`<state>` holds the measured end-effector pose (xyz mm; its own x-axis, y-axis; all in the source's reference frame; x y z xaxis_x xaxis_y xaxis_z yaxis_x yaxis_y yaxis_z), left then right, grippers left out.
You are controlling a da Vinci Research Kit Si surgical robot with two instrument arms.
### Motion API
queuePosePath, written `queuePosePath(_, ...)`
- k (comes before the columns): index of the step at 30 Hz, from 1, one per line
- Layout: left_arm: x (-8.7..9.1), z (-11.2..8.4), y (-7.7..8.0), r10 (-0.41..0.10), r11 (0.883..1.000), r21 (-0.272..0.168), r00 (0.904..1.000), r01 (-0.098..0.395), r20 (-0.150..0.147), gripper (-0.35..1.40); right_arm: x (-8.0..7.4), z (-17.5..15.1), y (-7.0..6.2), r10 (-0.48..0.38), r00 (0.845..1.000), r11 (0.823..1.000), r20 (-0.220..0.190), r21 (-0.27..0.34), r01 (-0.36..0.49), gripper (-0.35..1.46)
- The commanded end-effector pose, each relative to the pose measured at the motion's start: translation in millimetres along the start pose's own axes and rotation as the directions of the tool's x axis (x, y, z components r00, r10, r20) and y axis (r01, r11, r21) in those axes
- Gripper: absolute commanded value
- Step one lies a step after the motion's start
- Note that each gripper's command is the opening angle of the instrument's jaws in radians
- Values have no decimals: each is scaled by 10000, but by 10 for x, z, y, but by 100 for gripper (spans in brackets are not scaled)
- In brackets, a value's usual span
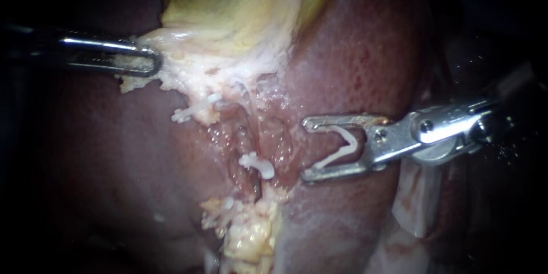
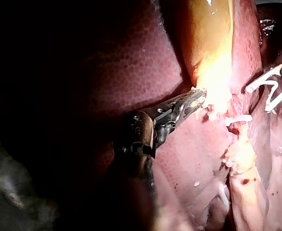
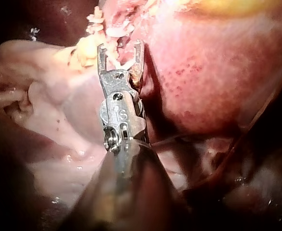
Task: Clipping second clip right tube
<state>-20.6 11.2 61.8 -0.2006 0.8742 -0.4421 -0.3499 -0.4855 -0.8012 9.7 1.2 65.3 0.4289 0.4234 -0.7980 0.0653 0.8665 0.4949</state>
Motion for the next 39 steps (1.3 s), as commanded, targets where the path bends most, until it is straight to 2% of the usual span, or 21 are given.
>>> queuePosePath(1,0,1,0,2,10000,9,10000,-2,-5,-35,-1,8,2,448,9989,9989,-156,112,-446,45)
queuePosePath(6,0,1,1,0,10000,14,10000,0,-8,-35,-9,36,11,1785,9830,9831,-430,480,-1764,45)
queuePosePath(12,0,1,2,0,10000,15,10000,0,-8,-35,-12,57,25,3014,9493,9530,-897,603,-2969,45)
queuePosePath(17,0,2,2,-1,10000,20,10000,1,-11,-35,-12,67,34,3793,9152,9250,-1364,807,-3713,45)
queuePosePath(19,0,3,2,0,10000,23,10000,0,-12,-35,-13,71,36,4005,9054,9161,-1408,839,-3922,45)
queuePosePath(24,0,4,1,0,10000,24,10000,0,-13,-35,-19,82,37,4274,8908,9039,-1542,912,-4179,45)
queuePosePath(29,1,4,1,0,10000,25,10000,0,-14,-35,-23,89,37,4341,8850,9007,-1686,986,-4231,45)
queuePosePath(34,1,4,1,-1,10000,26,10000,1,-14,-35,-23,89,35,4572,8696,8883,-1865,1444,-4361,45)
queuePosePath(39,1,4,1,0,10000,24,10000,0,-13,-35,-18,88,28,4489,8733,8888,-1892,1950,-4147,44)
